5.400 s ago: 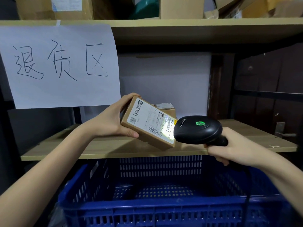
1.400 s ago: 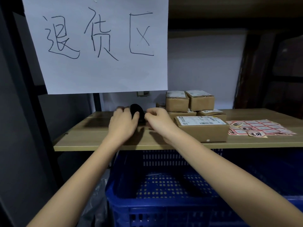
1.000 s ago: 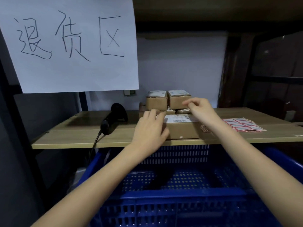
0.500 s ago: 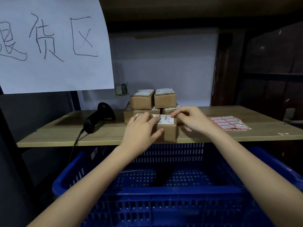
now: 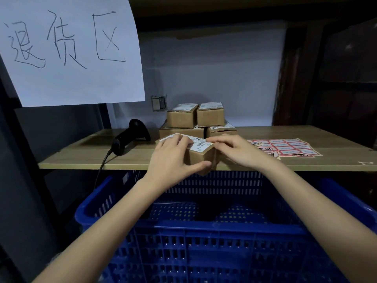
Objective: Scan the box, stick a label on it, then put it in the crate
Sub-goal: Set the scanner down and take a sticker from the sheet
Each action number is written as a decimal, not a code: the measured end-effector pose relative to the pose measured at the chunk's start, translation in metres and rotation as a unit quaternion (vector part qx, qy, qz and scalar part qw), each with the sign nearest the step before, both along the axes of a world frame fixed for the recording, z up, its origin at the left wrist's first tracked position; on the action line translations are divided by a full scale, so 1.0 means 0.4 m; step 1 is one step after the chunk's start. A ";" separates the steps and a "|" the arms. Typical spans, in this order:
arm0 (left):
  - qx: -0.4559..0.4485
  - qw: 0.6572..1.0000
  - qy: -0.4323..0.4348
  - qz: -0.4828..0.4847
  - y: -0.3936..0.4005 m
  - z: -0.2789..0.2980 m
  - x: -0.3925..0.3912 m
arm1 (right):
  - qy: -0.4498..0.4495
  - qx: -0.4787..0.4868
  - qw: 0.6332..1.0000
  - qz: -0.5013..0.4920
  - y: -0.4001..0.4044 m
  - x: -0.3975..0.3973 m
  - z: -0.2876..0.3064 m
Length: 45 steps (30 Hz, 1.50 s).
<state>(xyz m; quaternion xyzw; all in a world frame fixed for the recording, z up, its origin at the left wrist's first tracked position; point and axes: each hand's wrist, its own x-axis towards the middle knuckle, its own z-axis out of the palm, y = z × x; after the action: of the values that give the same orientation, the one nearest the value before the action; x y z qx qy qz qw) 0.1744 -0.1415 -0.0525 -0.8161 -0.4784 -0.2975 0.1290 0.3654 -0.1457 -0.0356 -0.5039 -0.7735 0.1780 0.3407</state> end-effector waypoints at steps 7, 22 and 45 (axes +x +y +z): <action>-0.163 0.975 -0.057 -0.143 0.025 0.029 -0.073 | -0.051 0.066 0.996 0.024 -0.028 0.006 -0.014; -0.257 0.932 -0.063 -0.248 0.126 0.063 -0.129 | -0.066 0.139 0.988 -0.009 -0.008 -0.020 -0.027; -0.063 0.941 -0.080 -0.322 0.045 0.064 -0.018 | -0.089 -0.053 0.907 -0.408 -0.022 0.293 -0.036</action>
<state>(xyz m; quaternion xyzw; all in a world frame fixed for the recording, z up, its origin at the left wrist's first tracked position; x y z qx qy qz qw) 0.1673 -0.1234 -0.0268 -0.9066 -0.2161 -0.3566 -0.0644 0.4827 -0.1543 -0.0501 -0.8069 -0.5166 0.0185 0.2858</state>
